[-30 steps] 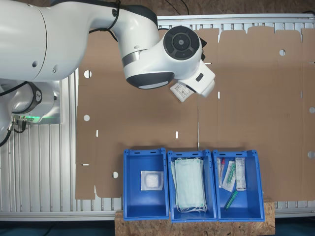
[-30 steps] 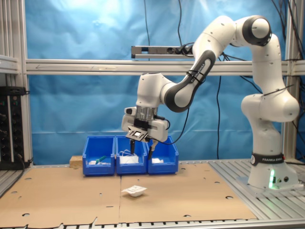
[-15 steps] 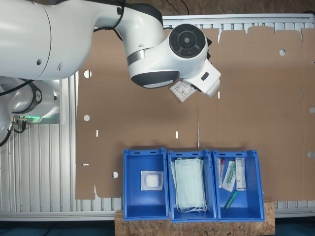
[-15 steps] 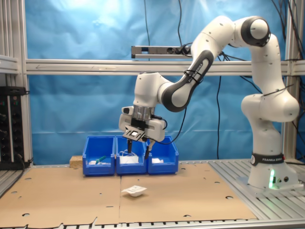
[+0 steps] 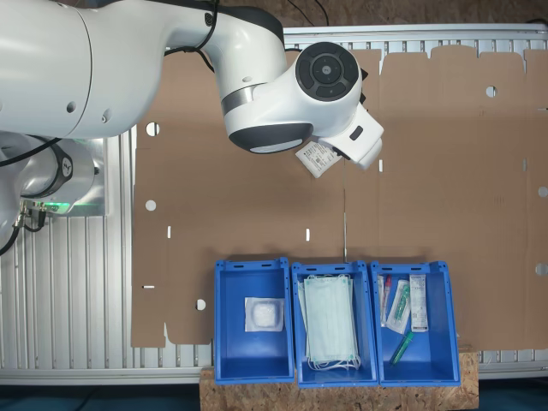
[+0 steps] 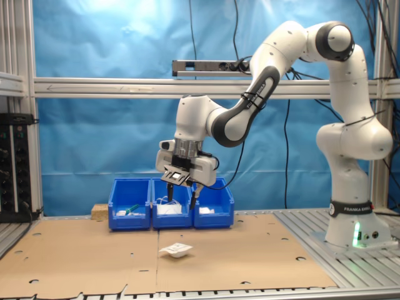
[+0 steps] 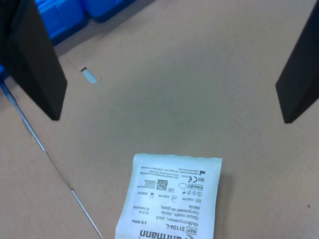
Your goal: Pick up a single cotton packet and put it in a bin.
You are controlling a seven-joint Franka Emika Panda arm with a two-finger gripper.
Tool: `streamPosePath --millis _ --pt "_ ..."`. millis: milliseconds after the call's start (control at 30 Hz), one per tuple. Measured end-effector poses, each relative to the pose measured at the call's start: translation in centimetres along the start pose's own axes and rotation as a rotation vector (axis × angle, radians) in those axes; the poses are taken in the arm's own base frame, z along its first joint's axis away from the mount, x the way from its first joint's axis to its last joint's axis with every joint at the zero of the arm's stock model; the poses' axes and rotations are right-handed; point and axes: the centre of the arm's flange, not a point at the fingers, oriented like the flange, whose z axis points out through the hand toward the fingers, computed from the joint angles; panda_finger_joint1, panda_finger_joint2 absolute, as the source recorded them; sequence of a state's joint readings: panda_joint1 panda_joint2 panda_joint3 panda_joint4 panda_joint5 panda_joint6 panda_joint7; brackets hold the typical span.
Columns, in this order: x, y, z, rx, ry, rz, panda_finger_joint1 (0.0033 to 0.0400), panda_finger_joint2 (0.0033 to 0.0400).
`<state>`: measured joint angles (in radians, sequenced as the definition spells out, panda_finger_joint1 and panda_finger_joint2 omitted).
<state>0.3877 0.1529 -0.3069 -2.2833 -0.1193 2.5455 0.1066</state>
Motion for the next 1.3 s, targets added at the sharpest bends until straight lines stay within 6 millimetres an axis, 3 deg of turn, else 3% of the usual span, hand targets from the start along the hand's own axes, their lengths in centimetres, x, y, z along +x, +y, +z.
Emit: streamPosePath --millis 600,1300 --pt "1.1 -0.1 0.7 0.014 -0.003 0.035 0.04 0.04" --pt "0.7 -0.5 7.8 0.043 -0.122 0.148 0.04 0.04"
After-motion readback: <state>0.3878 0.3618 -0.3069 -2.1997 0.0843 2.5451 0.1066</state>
